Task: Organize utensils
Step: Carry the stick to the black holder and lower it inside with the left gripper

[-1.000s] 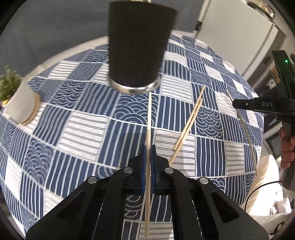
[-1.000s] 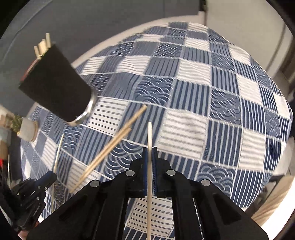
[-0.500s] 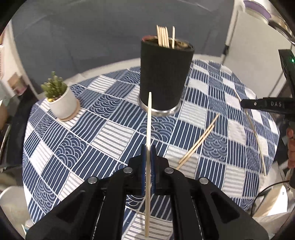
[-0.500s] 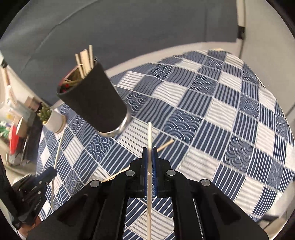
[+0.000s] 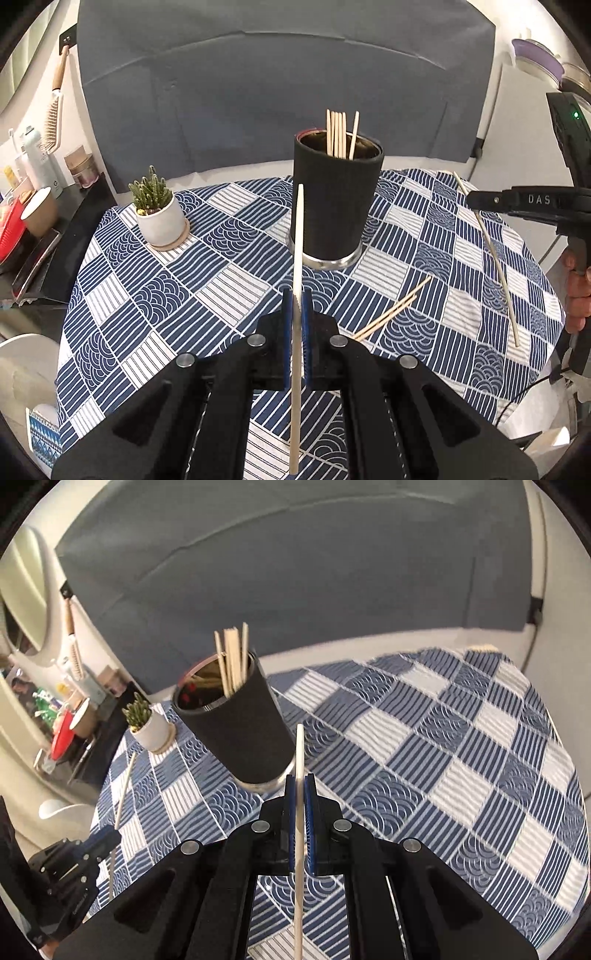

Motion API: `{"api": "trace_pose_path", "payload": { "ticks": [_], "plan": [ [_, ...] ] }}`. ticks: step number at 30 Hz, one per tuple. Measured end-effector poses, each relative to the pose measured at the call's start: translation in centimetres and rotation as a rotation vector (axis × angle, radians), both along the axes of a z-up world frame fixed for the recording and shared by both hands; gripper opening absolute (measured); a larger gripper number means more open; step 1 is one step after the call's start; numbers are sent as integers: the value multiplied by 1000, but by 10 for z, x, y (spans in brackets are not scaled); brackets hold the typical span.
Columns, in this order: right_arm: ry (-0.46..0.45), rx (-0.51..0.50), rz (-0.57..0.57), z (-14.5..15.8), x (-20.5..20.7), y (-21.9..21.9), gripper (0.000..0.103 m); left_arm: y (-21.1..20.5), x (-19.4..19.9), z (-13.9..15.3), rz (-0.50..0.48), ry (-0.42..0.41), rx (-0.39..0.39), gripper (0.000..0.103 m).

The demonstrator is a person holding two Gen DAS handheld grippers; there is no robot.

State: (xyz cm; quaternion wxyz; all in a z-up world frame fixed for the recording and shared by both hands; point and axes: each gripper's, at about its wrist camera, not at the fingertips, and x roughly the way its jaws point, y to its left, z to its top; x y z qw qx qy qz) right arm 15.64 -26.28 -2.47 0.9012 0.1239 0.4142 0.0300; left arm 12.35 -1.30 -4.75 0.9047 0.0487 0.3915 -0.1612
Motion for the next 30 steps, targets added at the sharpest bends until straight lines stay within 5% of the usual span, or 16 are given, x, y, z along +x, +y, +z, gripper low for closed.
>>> {"api": "trace_pose_path", "payload": {
  "ticks": [13,24,30],
  "plan": [
    [-185,-19,50,64,43,9,5,-22,61,48,-63,-86,-33,5],
    [-386,81,118,90,80,14,5,-30,126,75,-147,-136,-221,5],
    [-470,139,152,92,100,17,5,-23,155,76,-214,-146,-452,5]
  ]
}}
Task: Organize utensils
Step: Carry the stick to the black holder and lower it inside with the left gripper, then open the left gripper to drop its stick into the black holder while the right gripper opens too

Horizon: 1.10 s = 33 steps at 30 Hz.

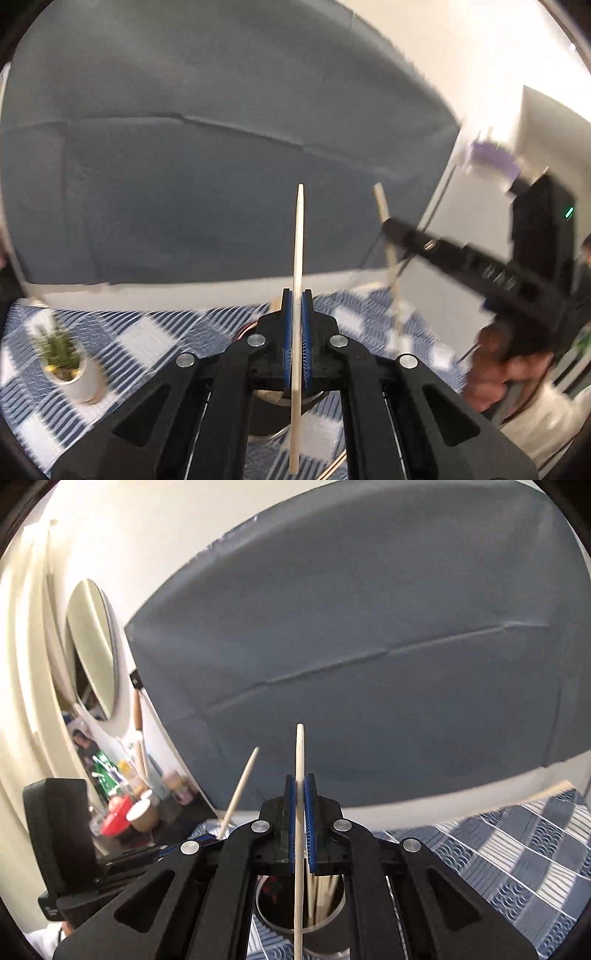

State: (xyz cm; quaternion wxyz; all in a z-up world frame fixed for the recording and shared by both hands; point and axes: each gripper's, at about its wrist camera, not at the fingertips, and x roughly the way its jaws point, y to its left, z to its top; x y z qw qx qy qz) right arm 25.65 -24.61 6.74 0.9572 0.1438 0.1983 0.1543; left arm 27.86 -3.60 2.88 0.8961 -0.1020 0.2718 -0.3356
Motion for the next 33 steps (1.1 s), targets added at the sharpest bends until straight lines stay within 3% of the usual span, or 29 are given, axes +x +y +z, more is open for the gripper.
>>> {"api": "trace_pose_path", "payload": {
  "ticks": [5,12,21,27,30,32,33],
  "plan": [
    [-12,18,12,-5,22,1,5,-1,22,-4,-54,-13,-127,5],
    [-35,64,21,-18,47,-1,5,-8,46,-19,-70,-37,-216,5],
    [-8,103,29,-48,72,0,5,-19,68,-48,-51,-50,-211,5],
    [34,61,36,-67,72,5,5,-21,65,-59,-37,-50,-179,5],
    [47,53,-1,-72,66,0,9,-18,58,-56,-23,-68,-155,6],
    [59,50,-28,-73,61,-6,13,-15,53,-53,-10,-80,-133,14],
    [63,53,-47,-72,59,-10,27,-12,50,-51,-3,-84,-126,18]
  ]
}}
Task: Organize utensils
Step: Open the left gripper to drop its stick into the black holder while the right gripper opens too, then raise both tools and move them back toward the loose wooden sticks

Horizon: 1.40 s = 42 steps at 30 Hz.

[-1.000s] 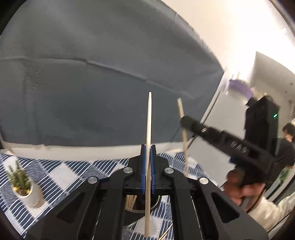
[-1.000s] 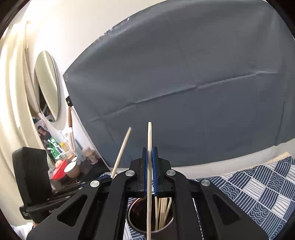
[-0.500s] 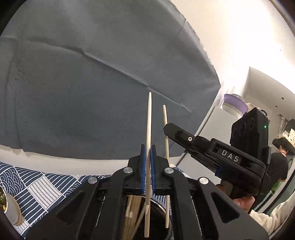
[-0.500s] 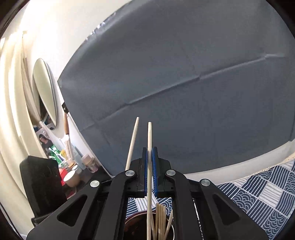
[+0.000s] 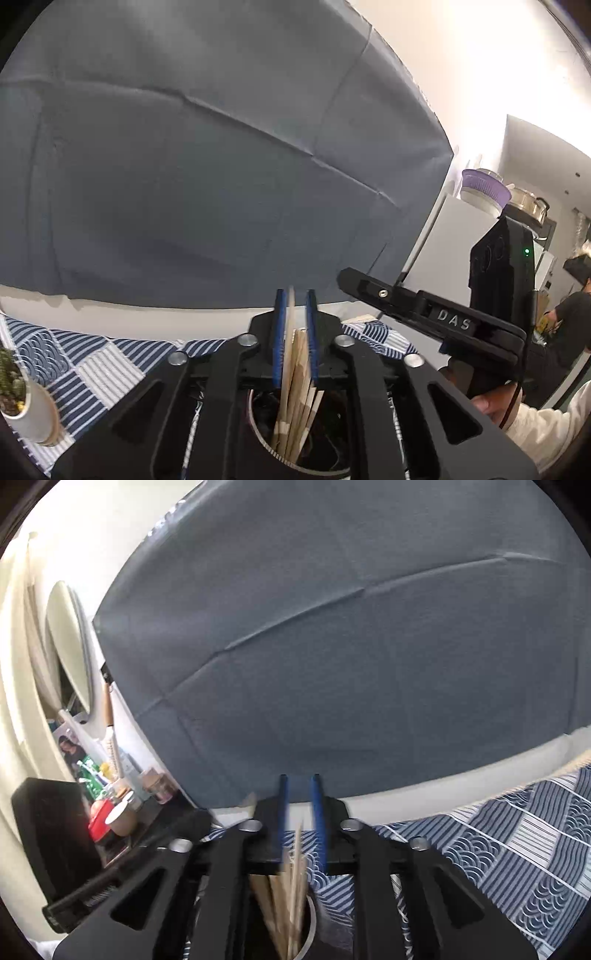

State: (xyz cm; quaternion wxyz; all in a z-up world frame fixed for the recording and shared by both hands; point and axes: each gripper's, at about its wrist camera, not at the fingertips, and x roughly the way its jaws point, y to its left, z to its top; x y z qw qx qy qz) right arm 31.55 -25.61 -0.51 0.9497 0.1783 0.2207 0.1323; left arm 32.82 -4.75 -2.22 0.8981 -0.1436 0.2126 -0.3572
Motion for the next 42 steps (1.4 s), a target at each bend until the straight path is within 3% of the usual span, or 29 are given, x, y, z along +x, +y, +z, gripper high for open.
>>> {"api": "trace_pose_path", "payload": {
  "ticks": [1,3,5,8,10,14,17,24,42],
  "plan": [
    [-2,4,-23,1,-3,-4,44,4,-3,1,11,-1,3,28],
    [-14,12,-61,4,-11,-12,51,13,-12,3,33,-3,8,37],
    [-12,13,-78,7,-17,-17,55,17,-20,6,55,-5,25,57],
    [-6,-4,-104,12,-27,-20,69,23,-34,8,70,-7,47,76],
    [-2,-16,-115,14,-34,-21,83,27,-44,8,81,-1,68,85],
    [29,-51,-122,17,-48,-20,87,33,-62,6,101,17,103,93],
    [53,-53,-115,17,-58,-19,88,39,-76,4,114,37,114,97],
    [67,-95,-99,21,-89,-15,90,46,-106,-2,132,73,177,97],
    [108,-175,-48,9,-168,-10,91,43,-171,-16,180,142,237,97]
  ]
}}
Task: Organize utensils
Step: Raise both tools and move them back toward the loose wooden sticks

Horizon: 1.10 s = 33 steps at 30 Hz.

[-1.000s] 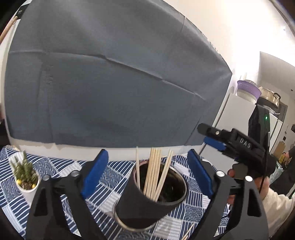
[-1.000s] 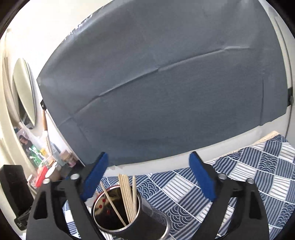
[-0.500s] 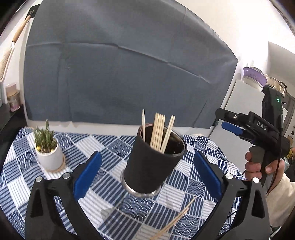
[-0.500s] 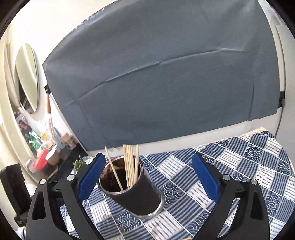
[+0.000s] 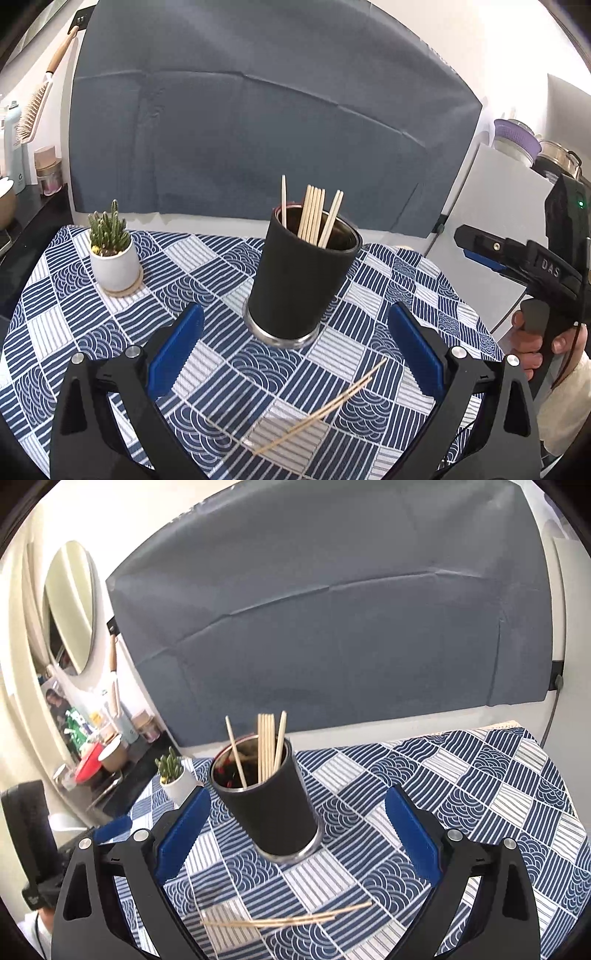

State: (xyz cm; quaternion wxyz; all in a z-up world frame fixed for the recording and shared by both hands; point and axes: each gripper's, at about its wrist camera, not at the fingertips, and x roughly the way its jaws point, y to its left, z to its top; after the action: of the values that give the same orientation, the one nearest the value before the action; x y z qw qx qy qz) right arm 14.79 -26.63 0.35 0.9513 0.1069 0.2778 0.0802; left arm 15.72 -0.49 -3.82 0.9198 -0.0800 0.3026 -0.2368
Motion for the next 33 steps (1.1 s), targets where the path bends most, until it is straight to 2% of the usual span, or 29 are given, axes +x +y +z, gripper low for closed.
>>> {"api": "trace_pose_path", "payload": {
  "ticks": [10,17,22,28,33],
  "plan": [
    [5,-41,-5,-12,-31,1,93,-16,-25,-3,-48,21,51,97],
    [34,-50,-8,-28,-48,-1,94,-20,-26,-9,-73,62,107,97],
    [49,-109,-18,-38,-61,6,94,-19,-20,-16,-98,91,120,97],
    [104,-194,-42,-47,-72,18,94,-25,2,-31,-209,133,166,97],
    [180,-189,-122,-59,-86,23,94,-34,24,-44,-333,168,195,97]
  ]
}}
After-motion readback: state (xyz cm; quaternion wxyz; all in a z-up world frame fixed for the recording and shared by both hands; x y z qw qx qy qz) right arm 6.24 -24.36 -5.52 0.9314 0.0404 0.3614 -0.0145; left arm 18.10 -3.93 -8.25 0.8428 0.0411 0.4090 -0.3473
